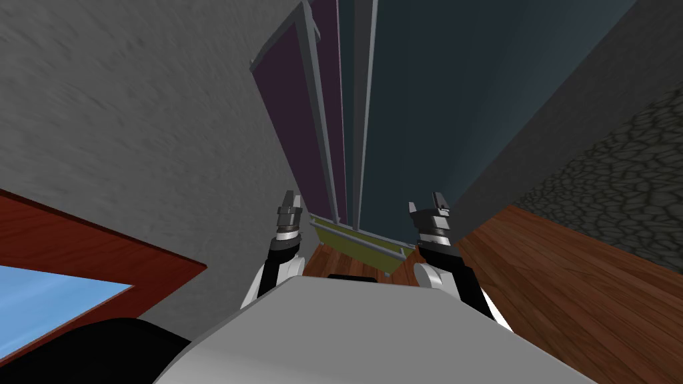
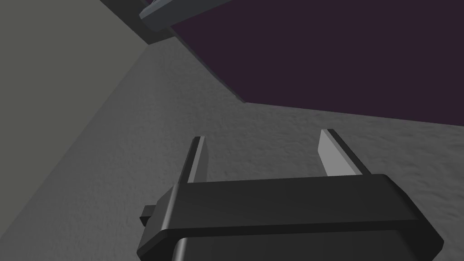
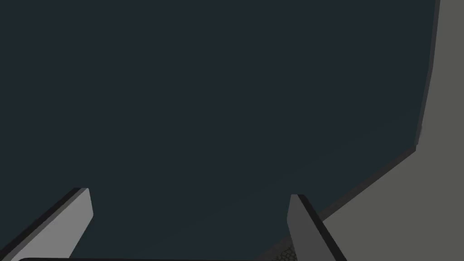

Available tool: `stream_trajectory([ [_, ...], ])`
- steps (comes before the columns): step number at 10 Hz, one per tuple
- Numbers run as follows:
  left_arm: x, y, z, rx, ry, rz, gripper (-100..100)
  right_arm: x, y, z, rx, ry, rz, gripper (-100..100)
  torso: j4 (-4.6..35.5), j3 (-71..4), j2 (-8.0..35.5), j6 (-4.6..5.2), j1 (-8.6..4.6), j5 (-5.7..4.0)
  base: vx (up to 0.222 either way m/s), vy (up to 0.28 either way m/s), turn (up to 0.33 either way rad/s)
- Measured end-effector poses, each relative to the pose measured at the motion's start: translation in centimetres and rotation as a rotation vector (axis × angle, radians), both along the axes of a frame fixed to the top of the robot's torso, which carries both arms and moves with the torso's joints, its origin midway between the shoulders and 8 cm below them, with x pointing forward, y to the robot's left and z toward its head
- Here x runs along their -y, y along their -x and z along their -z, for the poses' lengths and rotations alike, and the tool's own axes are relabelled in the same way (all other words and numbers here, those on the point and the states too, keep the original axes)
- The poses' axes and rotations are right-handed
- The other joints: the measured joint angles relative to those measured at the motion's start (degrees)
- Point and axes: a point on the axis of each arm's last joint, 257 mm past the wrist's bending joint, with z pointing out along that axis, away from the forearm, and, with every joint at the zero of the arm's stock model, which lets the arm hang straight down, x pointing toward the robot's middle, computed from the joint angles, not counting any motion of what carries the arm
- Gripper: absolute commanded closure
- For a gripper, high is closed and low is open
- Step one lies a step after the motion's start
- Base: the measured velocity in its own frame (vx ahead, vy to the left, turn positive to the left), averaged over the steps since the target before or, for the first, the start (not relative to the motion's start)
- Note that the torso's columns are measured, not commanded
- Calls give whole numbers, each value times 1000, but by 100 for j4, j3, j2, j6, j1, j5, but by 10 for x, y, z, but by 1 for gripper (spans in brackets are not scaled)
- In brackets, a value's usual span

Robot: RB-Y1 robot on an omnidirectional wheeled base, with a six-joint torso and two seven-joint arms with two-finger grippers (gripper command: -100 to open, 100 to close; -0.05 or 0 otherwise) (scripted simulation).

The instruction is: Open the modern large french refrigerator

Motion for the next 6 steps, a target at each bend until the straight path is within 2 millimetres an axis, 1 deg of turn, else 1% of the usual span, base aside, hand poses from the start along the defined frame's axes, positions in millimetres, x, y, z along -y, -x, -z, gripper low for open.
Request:
stream_trajectory([
  [1, 0, 0, 0, 0, 0, 0, 0, 0, 0, 0, 0, 0, 0, 0, 235, -467, 232, 0, 0, 0, 0, 0, 0],
  [2, 0, 0, 0, 0, 0, 0, 0, 0, 0, 0, 0, 0, 0, 0, 600, -1200, 597, 0, 0, 0, 0, 0, 0],
  [6, 0, 0, 0, 0, 0, 0, 0, 0, 0, 0, 0, 0, 0, 0, 2268, -4536, 2269, 0, 0, 0, 0, 0, 0],
])
